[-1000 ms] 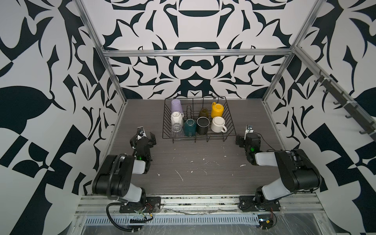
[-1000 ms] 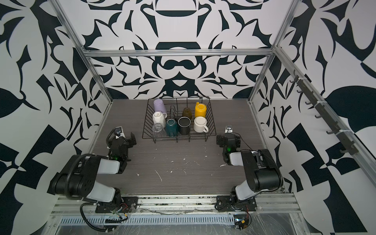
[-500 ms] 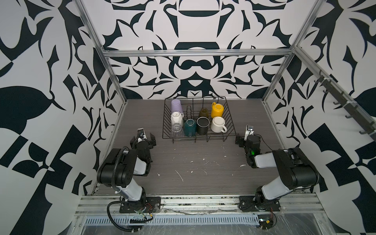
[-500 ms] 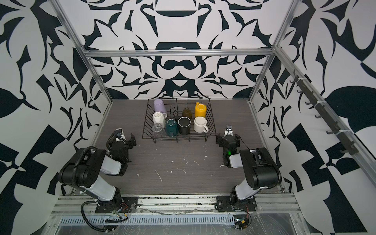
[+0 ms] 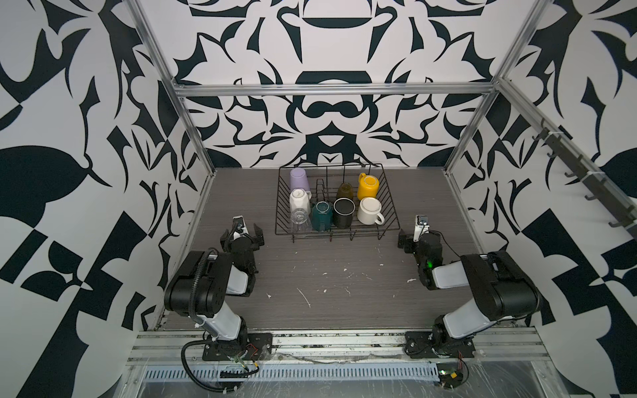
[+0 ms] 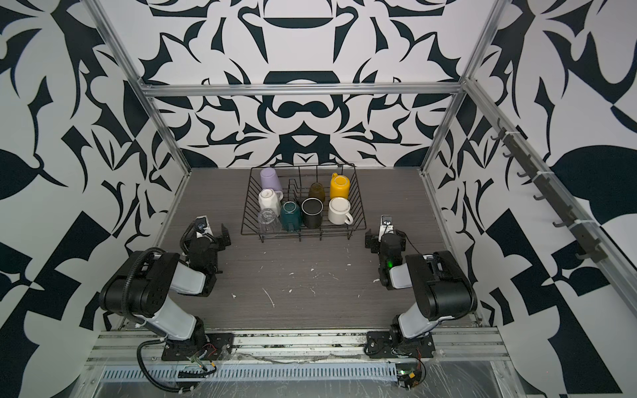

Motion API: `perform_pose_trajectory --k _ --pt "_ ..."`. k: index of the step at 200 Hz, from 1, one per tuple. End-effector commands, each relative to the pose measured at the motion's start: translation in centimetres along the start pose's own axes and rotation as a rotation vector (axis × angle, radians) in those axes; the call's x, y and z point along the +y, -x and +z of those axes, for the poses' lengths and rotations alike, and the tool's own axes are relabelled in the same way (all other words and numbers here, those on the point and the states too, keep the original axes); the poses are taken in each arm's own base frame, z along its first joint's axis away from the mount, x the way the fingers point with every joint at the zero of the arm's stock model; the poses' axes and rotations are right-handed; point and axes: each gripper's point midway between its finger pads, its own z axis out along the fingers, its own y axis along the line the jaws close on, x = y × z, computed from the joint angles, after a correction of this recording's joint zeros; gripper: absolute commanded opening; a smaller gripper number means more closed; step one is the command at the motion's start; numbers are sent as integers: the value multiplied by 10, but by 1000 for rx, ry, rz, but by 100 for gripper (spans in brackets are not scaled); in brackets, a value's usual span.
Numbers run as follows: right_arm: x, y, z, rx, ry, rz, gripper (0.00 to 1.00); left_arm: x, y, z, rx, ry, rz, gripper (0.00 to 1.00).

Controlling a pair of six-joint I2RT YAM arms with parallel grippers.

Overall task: Load cups into a dish rack
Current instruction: Reset both arms

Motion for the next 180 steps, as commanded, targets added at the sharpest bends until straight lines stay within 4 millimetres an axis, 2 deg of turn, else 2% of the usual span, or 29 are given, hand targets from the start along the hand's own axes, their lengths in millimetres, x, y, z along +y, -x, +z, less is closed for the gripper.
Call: perform_pose_trajectory --k 1,13,25,37,46,64,78,85,96,103,145,180 --pt "-7 21 2 -60 -43 31 100 1 11 3 -36 8 -13 99" --pt "1 20 4 -48 -1 -2 100 1 11 3 -36 7 -13 99" --pt "-8 20 7 -27 -56 25 100 1 11 3 -36 7 -13 99" --pt "5 21 9 -20 19 -11 100 1 11 3 -36 9 -13 99" --pt "5 20 9 -19 13 -11 100 1 11 3 -36 7 -13 99" --pt "-11 21 8 -28 -73 23 100 1 11 3 -35 6 -13 99" --pt "-30 21 1 -56 -181 86 100 1 11 3 -35 8 -13 99" --pt "-26 20 0 -57 -150 72 100 1 11 3 -36 7 -13 99" --pt "-3 20 7 -32 -28 8 100 1 11 3 -36 7 -13 99" --pt "2 21 10 -15 -6 -2 100 1 12 3 -36 7 -13 99" --pt "-3 20 9 -18 -31 7 100 1 11 3 -36 7 -13 99" --pt "4 20 10 -16 11 2 100 1 11 3 -36 7 -13 99"
